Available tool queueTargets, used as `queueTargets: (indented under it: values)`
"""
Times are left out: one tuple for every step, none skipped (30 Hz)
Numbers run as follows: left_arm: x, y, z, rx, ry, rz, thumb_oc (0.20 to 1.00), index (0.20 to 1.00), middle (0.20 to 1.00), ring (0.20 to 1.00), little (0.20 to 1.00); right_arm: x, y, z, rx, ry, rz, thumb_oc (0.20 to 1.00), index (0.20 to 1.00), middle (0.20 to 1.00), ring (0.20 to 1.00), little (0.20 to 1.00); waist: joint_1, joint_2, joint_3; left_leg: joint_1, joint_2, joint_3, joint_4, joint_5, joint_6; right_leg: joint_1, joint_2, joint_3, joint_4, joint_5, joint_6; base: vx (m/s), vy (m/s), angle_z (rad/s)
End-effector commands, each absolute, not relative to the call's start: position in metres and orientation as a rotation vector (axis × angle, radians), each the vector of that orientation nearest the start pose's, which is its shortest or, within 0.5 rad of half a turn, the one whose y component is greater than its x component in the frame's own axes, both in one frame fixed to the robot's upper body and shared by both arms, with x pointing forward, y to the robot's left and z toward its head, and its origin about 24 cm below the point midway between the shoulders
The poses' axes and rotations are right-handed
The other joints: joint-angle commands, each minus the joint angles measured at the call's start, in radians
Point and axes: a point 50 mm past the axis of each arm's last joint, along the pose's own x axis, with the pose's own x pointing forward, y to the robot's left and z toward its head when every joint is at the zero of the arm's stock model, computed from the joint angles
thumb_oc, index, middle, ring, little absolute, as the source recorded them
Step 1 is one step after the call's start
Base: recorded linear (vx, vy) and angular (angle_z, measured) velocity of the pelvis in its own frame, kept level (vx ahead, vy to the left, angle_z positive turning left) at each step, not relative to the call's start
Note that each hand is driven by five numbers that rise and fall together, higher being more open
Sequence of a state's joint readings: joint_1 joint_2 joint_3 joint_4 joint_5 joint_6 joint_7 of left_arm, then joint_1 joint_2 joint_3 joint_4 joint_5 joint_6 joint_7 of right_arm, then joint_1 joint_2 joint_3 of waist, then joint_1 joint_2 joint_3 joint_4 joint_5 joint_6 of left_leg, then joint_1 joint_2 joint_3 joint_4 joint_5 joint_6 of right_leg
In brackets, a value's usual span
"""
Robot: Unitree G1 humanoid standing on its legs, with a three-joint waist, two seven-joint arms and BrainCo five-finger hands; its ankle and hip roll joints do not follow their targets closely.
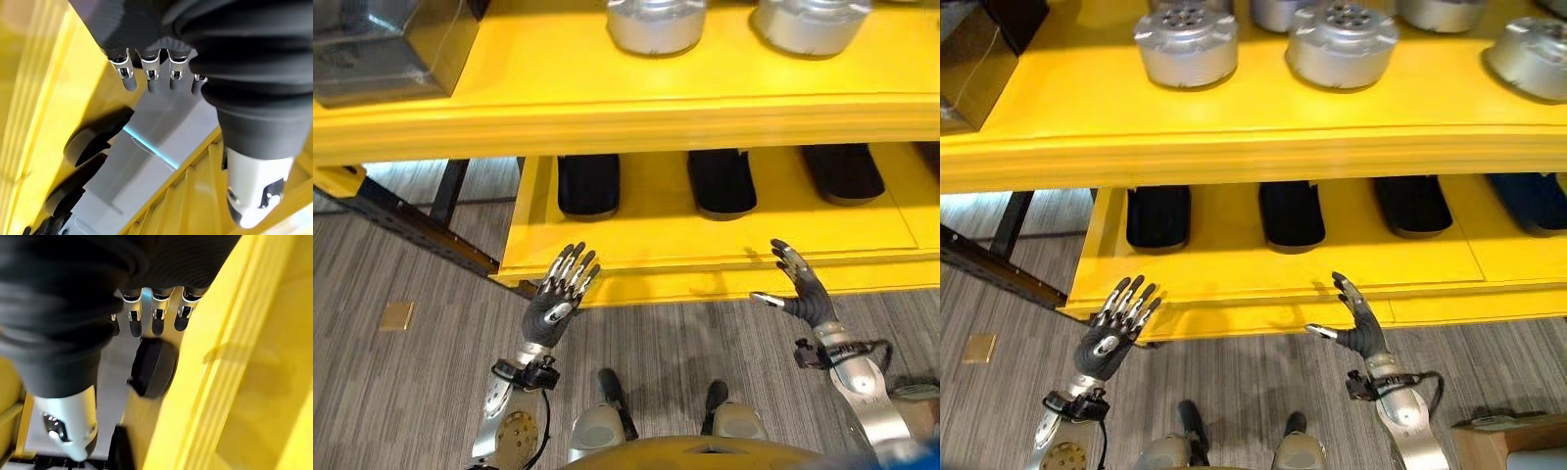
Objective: Move parts from the plastic box to the shelf.
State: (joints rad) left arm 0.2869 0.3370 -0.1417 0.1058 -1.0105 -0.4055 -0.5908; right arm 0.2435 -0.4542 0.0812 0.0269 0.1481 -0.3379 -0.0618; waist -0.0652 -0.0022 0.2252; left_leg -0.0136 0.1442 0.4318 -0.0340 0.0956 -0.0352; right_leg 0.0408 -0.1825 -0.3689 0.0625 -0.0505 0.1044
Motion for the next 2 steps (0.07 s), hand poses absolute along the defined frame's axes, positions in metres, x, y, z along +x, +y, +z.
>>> queueTargets:
  values:
    - [0.1859, 0.2161, 0.0341, -0.546, -0.306, -0.345, 1.000, 1.000, 1.000, 1.000, 1.000, 0.2209, -0.2300, 0.0654, -0.181, -0.242, -0.059, 1.000, 1.000, 1.000, 1.000, 1.000, 0.028, -0.028, 0.007, 0.060, 0.024, 0.020, 0.043, -0.076, -0.017, -0.029, -0.033, 0.014, 0.023, 0.049, 0.061, 0.03, -0.030, -0.05]
    - [0.1858, 0.2170, 0.0346, -0.540, -0.301, -0.340, 1.000, 1.000, 1.000, 1.000, 1.000, 0.2207, -0.2313, 0.0642, -0.171, -0.232, -0.067, 1.000, 1.000, 1.000, 1.000, 1.000, 0.027, -0.027, 0.002, 0.068, 0.022, 0.022, 0.038, -0.077, -0.016, -0.025, -0.034, 0.014, 0.016, 0.053, 0.062, 0.04, -0.033, -0.05]
